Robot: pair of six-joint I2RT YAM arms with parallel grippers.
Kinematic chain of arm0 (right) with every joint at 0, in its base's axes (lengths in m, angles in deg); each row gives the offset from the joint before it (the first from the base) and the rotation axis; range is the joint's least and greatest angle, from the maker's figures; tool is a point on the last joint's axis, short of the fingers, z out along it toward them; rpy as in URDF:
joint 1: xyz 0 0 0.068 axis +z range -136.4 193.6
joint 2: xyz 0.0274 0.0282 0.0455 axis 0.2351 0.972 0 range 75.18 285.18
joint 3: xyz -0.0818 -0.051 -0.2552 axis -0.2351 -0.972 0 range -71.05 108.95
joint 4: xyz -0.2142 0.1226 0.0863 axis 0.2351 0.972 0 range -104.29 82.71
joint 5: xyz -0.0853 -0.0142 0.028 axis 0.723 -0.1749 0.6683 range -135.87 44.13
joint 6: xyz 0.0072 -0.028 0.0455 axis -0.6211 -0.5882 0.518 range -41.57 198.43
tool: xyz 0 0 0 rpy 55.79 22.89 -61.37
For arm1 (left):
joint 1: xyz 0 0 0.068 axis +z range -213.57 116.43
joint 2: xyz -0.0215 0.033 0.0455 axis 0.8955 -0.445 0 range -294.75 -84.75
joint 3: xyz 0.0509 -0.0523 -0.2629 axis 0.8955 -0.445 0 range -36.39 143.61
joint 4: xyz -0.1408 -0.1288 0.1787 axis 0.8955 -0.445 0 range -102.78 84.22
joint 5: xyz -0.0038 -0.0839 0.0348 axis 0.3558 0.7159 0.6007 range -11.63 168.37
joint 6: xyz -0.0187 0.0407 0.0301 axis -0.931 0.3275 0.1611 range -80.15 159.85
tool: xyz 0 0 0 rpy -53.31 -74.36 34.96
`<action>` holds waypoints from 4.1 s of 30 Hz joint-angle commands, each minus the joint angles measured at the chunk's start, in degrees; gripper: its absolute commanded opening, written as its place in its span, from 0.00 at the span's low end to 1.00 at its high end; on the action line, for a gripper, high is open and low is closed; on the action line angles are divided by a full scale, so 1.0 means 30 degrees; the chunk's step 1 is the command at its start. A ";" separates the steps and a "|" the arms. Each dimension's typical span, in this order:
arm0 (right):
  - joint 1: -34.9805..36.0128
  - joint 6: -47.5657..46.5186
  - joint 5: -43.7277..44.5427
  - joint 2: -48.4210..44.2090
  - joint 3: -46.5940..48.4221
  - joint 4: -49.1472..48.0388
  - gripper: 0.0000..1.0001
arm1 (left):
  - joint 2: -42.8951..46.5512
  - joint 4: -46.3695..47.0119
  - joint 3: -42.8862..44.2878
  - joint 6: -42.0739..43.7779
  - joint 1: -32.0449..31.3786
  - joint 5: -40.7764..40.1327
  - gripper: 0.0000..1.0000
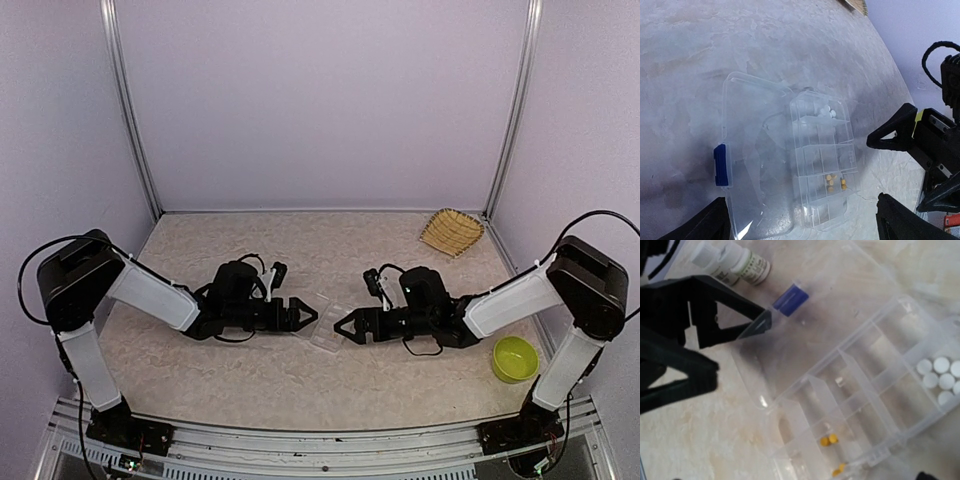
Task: Sort the pills into containers
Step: Close the pill container at the center of the board.
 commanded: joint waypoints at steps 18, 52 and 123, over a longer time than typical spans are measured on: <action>-0.0175 0.0532 -0.1407 0.1892 0.1107 -0.1302 1.00 | 0.0156 0.3502 -0.0772 -0.0660 -0.0372 0.2340 0.98; -0.0173 0.0717 -0.2172 0.2460 0.1624 -0.1852 1.00 | -0.0535 0.5119 -0.0223 -0.1580 -0.1807 0.3365 0.98; -0.2842 0.3584 -0.4391 0.1789 -0.2094 -0.6516 1.00 | -0.3847 0.7746 -0.0129 -0.3835 -0.1897 0.3155 0.91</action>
